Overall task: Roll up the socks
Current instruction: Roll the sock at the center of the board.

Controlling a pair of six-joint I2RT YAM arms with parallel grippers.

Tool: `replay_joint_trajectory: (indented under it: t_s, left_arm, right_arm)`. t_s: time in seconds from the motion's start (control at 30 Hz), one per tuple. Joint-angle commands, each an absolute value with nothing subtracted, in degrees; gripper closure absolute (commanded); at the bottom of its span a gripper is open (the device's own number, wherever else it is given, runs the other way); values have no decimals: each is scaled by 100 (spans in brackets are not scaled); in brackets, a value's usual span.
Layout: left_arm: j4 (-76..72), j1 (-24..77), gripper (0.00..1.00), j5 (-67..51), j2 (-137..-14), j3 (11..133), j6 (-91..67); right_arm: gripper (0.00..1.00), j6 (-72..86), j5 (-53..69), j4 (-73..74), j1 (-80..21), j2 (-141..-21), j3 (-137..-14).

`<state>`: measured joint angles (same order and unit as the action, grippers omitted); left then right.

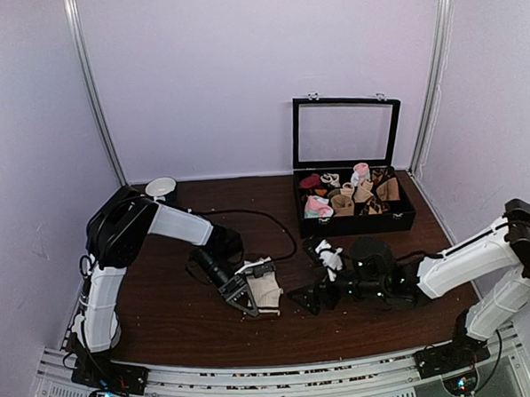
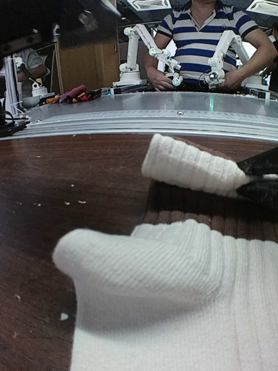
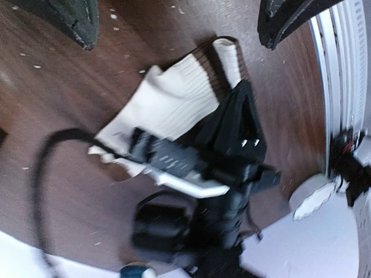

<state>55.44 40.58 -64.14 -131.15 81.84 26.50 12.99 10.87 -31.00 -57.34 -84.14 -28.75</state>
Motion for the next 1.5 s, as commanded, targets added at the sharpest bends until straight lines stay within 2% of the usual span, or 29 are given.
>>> replay_joint_trajectory:
  t_s: [0.0, 0.23, 0.37, 0.43, 0.7, 0.87, 1.0, 1.1, 1.23, 1.33, 1.47]
  left_arm:
    - [5588, 4069, 100, -6097, -13417, 8142, 2707]
    - [5120, 4056, 100, -5368, -13327, 8068, 2369]
    - [4966, 4070, 100, -5016, -13234, 8031, 2301]
    - [4900, 4069, 100, -4833, -13189, 8001, 2294]
    - [4869, 4079, 100, -4623, -13122, 7946, 2326]
    - [4869, 4087, 99, -4626, -13058, 7938, 2403]
    - [4879, 4087, 71, -4766, -12714, 7859, 2597]
    - [4660, 4047, 59, -4921, -12244, 7656, 2720]
    - [3901, 3994, 51, -4815, -11378, 7103, 2647]
    - [3231, 3982, 51, -4566, -10776, 6548, 2598]
    - [2677, 3989, 52, -4338, -10239, 6143, 2698]
  right_arm:
    - [13, 102, 1875, -2331, -6305, -9333, -3697]
    - [30, -736, 1607, -1627, -6591, -9875, -4477]
    - [53, -1024, 1784, -1168, -6546, -10234, -4879]
    - [61, -1089, 2007, -864, -6503, -10479, -5135]
    - [64, -1051, 1985, -968, -6430, -10788, -5204]
    - [75, -1023, 2053, -957, -6333, -10812, -5125]
    - [85, -978, 2289, -861, -6227, -10933, -5128]
    - [88, -929, 2483, -738, -6122, -11055, -5185]
    - [93, -775, 2843, -517, -5970, -11211, -5282]
    - [99, -473, 3333, -347, -5856, -11164, -5351]
    - [99, 116, 3815, -18, -5662, -11215, -5570]
